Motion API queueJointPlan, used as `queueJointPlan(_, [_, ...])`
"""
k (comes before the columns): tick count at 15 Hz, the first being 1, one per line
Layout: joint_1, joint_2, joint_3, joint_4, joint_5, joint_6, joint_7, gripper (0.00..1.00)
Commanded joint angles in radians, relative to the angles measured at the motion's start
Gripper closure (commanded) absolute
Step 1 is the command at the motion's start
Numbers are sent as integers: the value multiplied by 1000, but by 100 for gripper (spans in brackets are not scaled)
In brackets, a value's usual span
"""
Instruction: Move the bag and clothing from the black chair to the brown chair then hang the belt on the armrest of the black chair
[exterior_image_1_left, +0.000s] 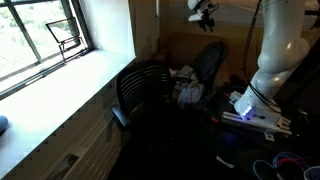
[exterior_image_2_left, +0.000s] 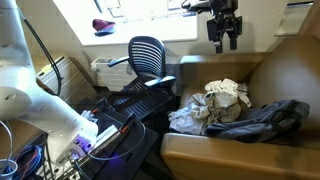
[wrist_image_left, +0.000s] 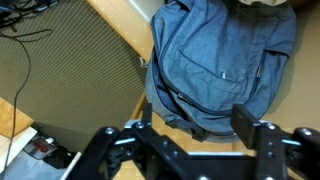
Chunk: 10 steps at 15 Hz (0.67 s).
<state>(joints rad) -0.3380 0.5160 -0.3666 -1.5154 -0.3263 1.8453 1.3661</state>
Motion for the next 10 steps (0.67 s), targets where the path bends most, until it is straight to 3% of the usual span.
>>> queueJointPlan(1, [85,-139,38,-146,-16,39,-76,0])
queueJointPlan(8, [254,-423,151,-423,-51,94,-120,0])
queueJointPlan(9, [260,-445,160,-435,-82,88,-149,0])
queueJointPlan(10, [248,-358,157,-330,-52,40,-90,0])
